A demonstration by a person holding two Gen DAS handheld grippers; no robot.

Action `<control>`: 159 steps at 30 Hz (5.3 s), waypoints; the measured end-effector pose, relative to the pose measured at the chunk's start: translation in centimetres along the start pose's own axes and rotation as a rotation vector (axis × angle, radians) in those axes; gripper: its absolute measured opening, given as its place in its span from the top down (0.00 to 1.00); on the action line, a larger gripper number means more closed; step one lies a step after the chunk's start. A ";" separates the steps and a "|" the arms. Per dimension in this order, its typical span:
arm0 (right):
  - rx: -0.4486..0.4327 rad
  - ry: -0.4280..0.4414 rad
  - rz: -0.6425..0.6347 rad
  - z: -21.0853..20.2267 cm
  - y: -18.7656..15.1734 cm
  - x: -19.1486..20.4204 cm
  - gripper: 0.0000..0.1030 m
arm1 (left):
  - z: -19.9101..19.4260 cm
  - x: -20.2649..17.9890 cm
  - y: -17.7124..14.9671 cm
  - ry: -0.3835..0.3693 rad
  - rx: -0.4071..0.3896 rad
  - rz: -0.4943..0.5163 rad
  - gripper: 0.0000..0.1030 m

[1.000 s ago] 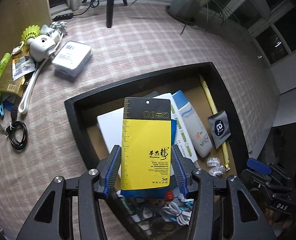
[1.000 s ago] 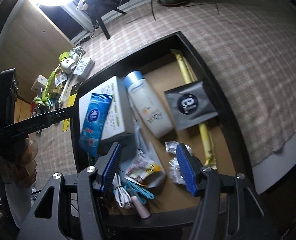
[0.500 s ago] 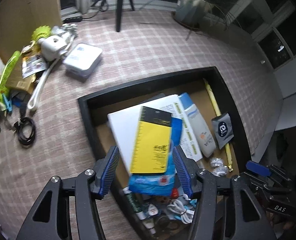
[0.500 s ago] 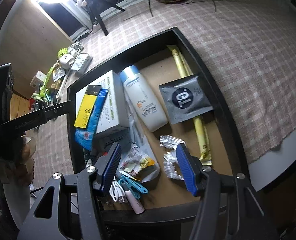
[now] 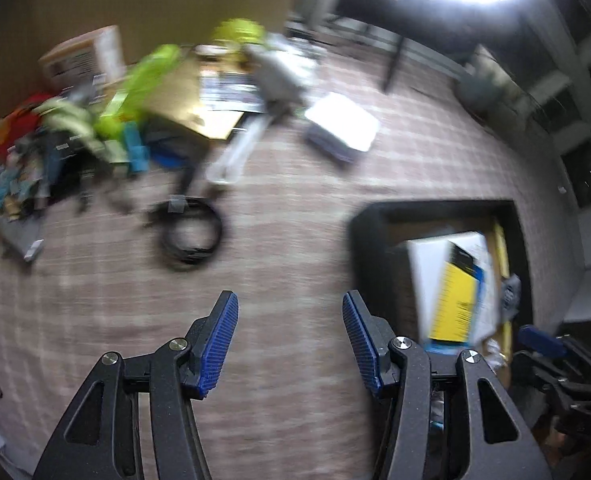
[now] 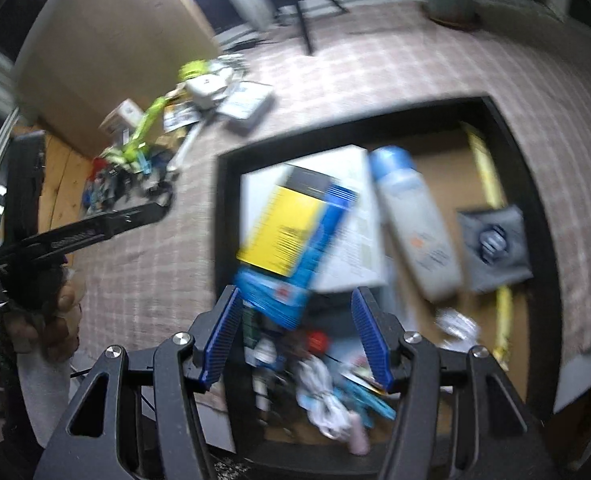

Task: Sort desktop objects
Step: 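Move both grippers back over the pile, then grasp the coiled black cable with the right gripper, then carry the black cable to the tray and open the right gripper, then move both grippers back over the pile, then grasp the teal clothespin with the left gripper while the right grasps the green cloth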

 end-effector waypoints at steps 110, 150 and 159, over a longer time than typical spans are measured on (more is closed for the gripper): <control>0.005 -0.020 0.226 -3.1 -6.0 -10.3 0.52 | 0.5 -17.5 -11.4 -0.319 0.079 0.358 0.49; 0.046 0.110 -0.410 14.7 18.1 27.5 0.51 | -3.0 29.0 6.1 0.005 -0.130 -0.403 0.50; 0.138 0.159 -0.428 20.7 20.9 31.2 0.51 | -2.3 32.6 10.1 0.042 -0.125 -0.373 0.50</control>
Point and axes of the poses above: each gripper's, at about its wrist camera, not at the fingertips, and z roughly the way its jaws point, x to its left, y to its top, the point moved 3 cm from there along z, roughly the way its jaws point, and after that the axes turned 4 degrees about -z, right-handed, at the moved point
